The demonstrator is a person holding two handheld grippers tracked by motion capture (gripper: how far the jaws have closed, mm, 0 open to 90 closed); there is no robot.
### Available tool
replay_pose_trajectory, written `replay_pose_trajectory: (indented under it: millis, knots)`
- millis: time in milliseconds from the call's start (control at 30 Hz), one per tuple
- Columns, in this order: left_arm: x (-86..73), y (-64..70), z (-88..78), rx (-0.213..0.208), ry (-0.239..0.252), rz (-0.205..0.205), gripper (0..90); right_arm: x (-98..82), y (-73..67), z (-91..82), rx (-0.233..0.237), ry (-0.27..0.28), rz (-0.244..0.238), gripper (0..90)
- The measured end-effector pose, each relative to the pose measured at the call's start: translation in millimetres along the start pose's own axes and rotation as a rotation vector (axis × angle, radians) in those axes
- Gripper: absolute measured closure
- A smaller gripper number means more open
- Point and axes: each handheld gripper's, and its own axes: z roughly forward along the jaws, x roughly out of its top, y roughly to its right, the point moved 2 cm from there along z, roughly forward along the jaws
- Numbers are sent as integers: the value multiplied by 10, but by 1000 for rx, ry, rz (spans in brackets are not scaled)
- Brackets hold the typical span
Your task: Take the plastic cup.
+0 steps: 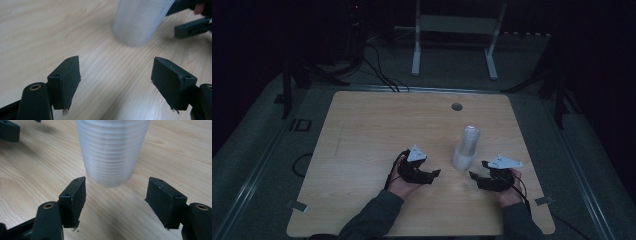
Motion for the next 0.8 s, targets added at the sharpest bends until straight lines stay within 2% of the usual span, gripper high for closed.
replay_pose_trajectory:
  millis: [33, 100, 133, 233, 367, 467, 567, 600, 633, 800]
  knots:
    - [0, 0, 0, 0, 0, 0, 236, 0, 0, 0, 0, 0, 0, 317]
    - [131, 48, 50, -10, 15, 35, 236, 20, 2, -29, 1, 12, -3, 317]
    - [131, 48, 50, -10, 15, 35, 236, 20, 2, -29, 1, 12, -3, 317]
    - [258, 105, 125, -22, 24, 68, 235, 54, 5, -68, -2, 21, -11, 317]
    - [357, 152, 204, -38, 32, 99, 233, 80, -1, -88, -5, 23, -20, 317]
    - [397, 172, 244, -50, 40, 107, 226, 100, 2, -103, -8, 29, -22, 318]
    - [465, 231, 322, -69, 55, 131, 219, 194, 4, -193, -5, 77, -22, 327]
    - [465, 231, 322, -69, 55, 131, 217, 194, 4, -193, -5, 77, -22, 327]
    - [493, 257, 356, -73, 63, 138, 213, 272, 5, -258, -8, 109, -30, 330]
    - [555, 288, 412, -76, 75, 143, 198, 407, 13, -341, -2, 142, -46, 334]
